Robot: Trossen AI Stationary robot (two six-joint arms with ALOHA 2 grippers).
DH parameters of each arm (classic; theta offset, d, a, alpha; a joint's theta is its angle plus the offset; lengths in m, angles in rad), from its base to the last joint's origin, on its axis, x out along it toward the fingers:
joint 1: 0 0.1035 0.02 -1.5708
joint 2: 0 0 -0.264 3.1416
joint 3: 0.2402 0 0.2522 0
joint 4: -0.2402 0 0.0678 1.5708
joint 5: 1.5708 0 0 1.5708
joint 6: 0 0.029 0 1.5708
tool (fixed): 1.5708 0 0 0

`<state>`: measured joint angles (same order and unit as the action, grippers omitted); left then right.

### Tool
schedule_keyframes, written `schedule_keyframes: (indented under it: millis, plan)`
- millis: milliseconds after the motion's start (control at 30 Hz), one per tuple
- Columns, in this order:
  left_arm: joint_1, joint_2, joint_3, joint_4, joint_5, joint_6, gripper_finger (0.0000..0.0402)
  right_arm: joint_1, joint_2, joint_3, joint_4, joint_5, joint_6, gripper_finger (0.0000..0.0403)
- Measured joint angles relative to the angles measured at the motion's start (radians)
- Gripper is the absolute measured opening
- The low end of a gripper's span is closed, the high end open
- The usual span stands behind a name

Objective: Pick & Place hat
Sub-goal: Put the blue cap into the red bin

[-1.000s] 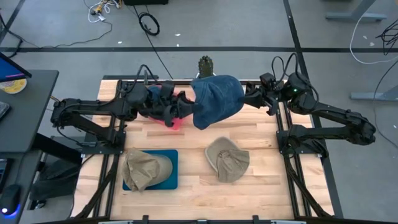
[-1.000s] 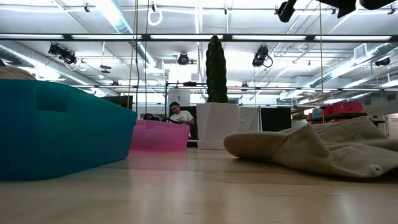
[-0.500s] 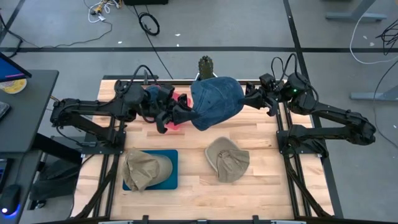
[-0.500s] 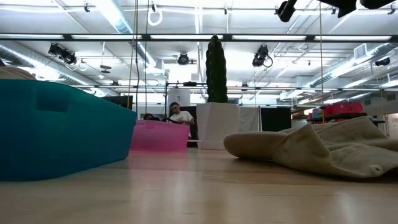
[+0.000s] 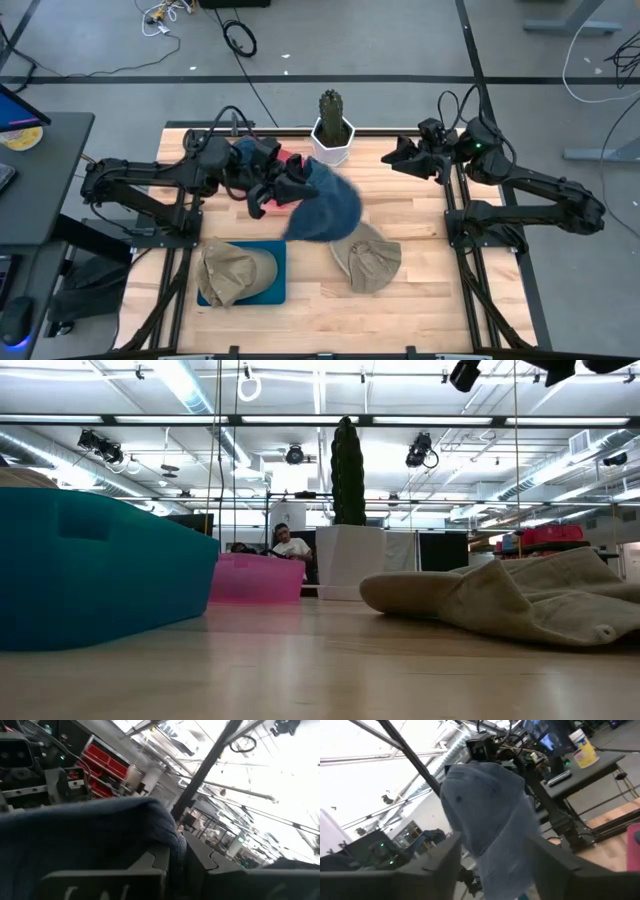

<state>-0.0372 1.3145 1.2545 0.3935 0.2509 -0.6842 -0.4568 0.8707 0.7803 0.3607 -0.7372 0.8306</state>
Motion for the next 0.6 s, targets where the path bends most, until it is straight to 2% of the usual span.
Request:
schedule_keyframes:
  millis: [133,267,433,600]
  plan:
    - [0.0,0.0,0.001,-0.025,0.074,0.0,0.0028,-0.01,-0.022,0.0,-0.009,-0.058,0.035,0.0277]
    - [0.004,0.0,0.002,-0.182,0.095,0.043,0.0028,-0.018,-0.061,0.0,-0.036,-0.074,0.059,0.0294]
    - [0.034,0.0,0.002,-0.374,0.093,0.102,0.0028,-0.017,-0.116,0.0,-0.106,-0.051,0.052,0.0272]
    - [0.085,-0.022,0.002,-0.527,0.093,0.205,0.0028,-0.016,-0.147,0.0,-0.187,-0.026,0.025,0.0214]
